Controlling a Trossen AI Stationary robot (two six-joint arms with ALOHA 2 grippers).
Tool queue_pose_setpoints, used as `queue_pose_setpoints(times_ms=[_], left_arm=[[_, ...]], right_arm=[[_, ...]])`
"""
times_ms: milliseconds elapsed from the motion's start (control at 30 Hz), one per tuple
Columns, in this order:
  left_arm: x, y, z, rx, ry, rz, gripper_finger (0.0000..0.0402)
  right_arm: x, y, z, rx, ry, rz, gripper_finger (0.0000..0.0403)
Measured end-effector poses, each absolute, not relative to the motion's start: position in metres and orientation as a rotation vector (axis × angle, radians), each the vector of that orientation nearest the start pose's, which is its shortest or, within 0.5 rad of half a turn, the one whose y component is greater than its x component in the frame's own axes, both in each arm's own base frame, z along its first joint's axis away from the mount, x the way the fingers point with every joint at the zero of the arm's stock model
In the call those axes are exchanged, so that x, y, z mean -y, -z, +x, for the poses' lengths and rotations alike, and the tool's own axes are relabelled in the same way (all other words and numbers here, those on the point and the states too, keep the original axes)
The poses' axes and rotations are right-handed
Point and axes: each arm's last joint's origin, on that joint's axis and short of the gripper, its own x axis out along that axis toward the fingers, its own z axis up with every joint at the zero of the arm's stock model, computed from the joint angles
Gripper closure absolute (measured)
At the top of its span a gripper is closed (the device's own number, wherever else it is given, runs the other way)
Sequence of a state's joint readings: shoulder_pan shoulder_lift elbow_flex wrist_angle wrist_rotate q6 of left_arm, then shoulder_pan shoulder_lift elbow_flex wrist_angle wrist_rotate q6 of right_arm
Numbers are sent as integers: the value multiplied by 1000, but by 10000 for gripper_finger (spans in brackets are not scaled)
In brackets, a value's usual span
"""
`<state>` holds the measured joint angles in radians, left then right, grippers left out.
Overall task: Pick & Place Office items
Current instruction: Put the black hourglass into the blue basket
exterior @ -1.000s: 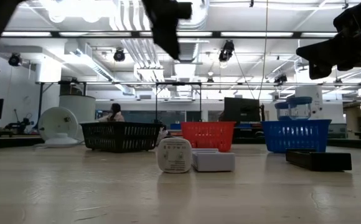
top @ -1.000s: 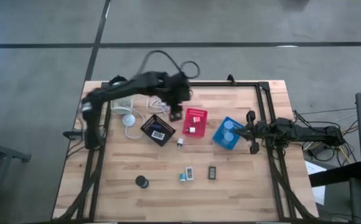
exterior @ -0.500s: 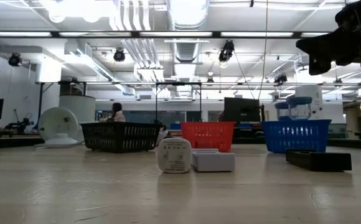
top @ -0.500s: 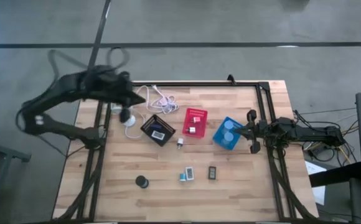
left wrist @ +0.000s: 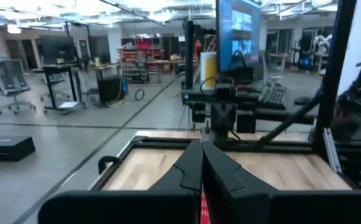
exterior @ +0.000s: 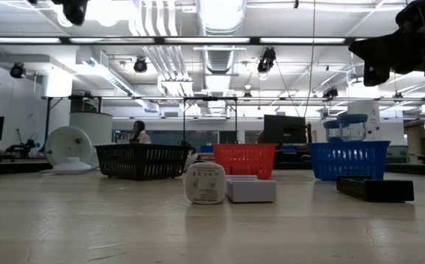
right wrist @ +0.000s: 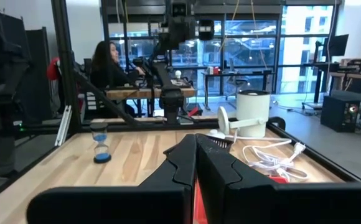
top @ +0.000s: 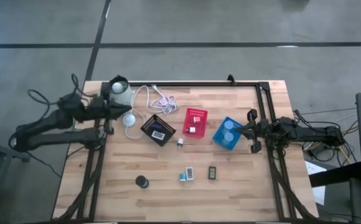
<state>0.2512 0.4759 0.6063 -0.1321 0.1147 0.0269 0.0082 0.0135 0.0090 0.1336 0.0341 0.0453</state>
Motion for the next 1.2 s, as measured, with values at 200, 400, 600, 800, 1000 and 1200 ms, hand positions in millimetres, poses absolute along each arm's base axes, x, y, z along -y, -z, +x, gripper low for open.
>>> queue_pose_setpoints(times_ms=[200, 400, 600, 800, 1000, 1200], left_arm=[[-22, -266, 112, 111, -24, 30, 399], [-21, -223, 108, 175, -12, -7, 399], [-20, -201, 105, 220, 4, -8, 399], [-19, -188, 104, 207, 2, -8, 399], [-20, -182, 105, 141, -6, 23, 399], [-20, -178, 105, 99, -16, 15, 399]], right_arm=[[0, -178, 97, 129, 17, 73, 394], [0, -178, 97, 129, 16, 87, 394], [0, -179, 97, 134, 15, 85, 394], [0, -179, 97, 134, 15, 88, 394], [0, -178, 97, 126, 12, 88, 394], [0, -178, 97, 125, 12, 89, 394]])
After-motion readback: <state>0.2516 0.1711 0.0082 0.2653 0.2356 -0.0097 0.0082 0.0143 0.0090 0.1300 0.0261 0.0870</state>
